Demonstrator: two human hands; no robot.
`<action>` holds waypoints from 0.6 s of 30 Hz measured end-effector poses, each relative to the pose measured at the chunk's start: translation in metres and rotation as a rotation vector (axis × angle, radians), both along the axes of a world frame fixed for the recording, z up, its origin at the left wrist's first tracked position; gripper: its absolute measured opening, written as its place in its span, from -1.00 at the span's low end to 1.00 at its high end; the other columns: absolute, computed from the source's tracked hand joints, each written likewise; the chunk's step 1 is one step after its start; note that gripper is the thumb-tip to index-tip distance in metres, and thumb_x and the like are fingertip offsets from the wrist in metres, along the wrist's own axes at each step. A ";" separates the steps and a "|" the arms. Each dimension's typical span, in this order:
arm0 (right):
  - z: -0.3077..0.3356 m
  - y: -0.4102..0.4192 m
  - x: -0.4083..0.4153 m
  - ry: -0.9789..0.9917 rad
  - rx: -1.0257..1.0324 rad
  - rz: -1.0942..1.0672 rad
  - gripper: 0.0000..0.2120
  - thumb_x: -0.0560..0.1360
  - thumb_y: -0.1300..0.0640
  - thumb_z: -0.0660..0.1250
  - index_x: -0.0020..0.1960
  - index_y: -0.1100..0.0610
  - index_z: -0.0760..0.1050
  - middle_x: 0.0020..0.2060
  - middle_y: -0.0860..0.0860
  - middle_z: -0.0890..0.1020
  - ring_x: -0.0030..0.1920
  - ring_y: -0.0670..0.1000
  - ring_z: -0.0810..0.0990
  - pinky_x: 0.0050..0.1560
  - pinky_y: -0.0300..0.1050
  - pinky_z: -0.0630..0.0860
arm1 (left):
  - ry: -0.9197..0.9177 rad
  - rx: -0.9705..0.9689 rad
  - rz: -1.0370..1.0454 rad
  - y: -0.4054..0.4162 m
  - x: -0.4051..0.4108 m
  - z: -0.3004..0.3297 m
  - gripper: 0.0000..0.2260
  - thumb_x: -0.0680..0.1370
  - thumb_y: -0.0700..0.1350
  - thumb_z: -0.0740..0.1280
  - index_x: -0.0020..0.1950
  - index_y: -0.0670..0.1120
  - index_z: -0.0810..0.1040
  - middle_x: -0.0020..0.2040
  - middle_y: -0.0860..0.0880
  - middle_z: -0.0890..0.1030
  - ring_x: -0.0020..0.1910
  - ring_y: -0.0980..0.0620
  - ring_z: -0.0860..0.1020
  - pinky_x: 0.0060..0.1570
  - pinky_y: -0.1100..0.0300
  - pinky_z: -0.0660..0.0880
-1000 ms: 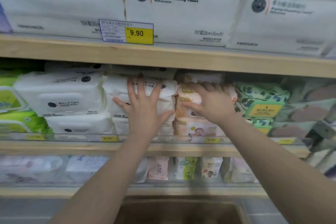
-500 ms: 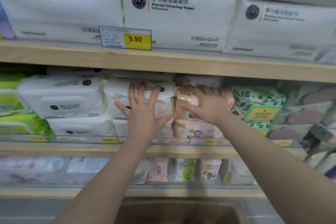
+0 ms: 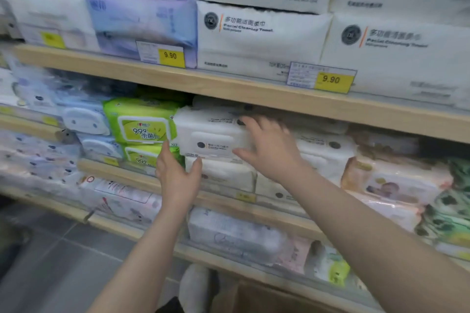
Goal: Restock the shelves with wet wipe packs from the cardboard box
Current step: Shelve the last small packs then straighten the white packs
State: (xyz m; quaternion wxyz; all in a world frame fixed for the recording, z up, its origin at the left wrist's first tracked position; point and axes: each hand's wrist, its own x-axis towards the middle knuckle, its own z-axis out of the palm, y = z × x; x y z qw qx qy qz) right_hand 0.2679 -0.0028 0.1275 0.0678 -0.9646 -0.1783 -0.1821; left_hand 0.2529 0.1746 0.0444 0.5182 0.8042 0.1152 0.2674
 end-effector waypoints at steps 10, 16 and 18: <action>-0.011 0.030 0.049 -0.003 -0.084 -0.074 -0.47 0.49 -0.27 0.18 0.41 -0.11 0.28 0.27 0.12 0.42 0.27 0.16 0.36 0.20 0.03 0.31 | -0.056 -0.017 -0.200 0.000 0.047 -0.009 -0.15 0.45 -0.06 0.33 0.51 0.20 -0.20 0.50 0.01 0.17 0.45 0.03 0.19 0.30 0.14 0.26; -0.016 0.027 0.056 -0.077 -0.085 -0.055 -0.52 0.50 -0.24 0.19 0.36 -0.07 0.36 0.27 0.15 0.40 0.28 0.19 0.34 0.16 0.00 0.32 | 0.033 0.055 -0.130 -0.003 0.067 -0.009 -0.12 0.35 0.11 0.28 0.47 0.28 -0.26 0.31 -0.18 0.38 0.22 -0.21 0.43 0.22 -0.12 0.40; -0.020 0.027 0.057 -0.113 -0.074 -0.059 -0.53 0.50 -0.24 0.20 0.33 -0.06 0.39 0.29 0.14 0.38 0.29 0.18 0.32 0.17 0.00 0.31 | 0.030 0.083 -0.112 -0.004 0.070 -0.011 -0.10 0.36 0.09 0.30 0.46 0.28 -0.29 0.27 -0.22 0.42 0.21 -0.25 0.43 0.22 -0.13 0.39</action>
